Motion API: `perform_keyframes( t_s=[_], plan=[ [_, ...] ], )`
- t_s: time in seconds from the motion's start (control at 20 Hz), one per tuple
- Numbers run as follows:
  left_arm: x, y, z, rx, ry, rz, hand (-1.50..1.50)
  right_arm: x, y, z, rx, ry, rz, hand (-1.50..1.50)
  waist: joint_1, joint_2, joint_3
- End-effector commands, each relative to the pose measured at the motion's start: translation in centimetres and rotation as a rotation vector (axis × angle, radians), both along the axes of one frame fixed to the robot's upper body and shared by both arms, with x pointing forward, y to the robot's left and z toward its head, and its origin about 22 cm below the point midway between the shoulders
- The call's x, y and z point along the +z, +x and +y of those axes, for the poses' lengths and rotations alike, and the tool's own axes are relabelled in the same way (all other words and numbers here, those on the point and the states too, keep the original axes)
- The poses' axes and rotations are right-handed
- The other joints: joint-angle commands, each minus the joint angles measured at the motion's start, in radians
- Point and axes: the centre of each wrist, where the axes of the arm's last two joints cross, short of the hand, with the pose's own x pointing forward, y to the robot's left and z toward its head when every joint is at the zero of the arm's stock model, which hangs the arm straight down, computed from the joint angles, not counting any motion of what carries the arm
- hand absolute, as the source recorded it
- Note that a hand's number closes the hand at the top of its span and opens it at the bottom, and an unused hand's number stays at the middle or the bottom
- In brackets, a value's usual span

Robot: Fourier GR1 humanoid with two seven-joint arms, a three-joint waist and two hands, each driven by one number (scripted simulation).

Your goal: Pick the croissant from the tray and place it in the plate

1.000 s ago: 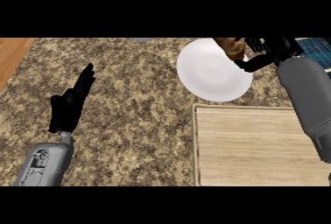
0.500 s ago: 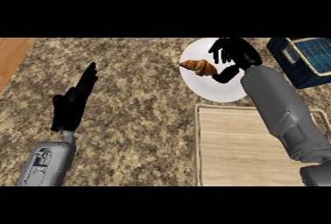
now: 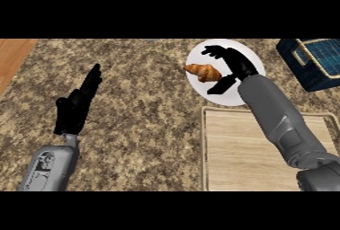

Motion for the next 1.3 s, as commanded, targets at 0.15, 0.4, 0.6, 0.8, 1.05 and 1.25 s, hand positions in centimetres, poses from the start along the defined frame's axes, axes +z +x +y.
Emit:
perform_keyframes(
  t_s=[0.15,0.4,0.6,0.8,1.05,1.25],
  plan=[
    [0.0,0.2,0.9,0.018,-0.010,0.006,0.00,2.2,0.9,-1.1,-0.064,0.377,-0.058,-1.50,-0.013,-0.005,0.000],
    [0.0,-0.4,0.0,0.020,-0.014,0.004,0.00,3.8,0.6,-8.9,-0.218,0.500,-0.092,-1.50,-0.018,-0.006,0.000],
    [-1.4,-0.7,1.1,0.027,-0.002,0.006,0.00,4.6,-0.1,-13.3,-0.327,0.548,-0.095,-1.50,-0.018,-0.004,0.000],
    [0.1,-0.1,1.0,0.008,-0.010,0.005,0.00,4.6,-2.2,-18.9,-0.342,0.564,-0.109,-1.50,-0.015,-0.003,0.001],
    [-1.1,-1.0,0.0,0.003,-0.015,0.008,0.00,4.1,-6.1,-25.5,-0.329,0.564,-0.083,-1.50,-0.009,0.000,0.002],
    [0.0,0.4,-0.4,-0.009,-0.010,-0.010,0.00,3.5,-6.0,-25.1,-0.326,0.526,-0.108,-1.50,0.005,0.011,0.004]
  ],
)
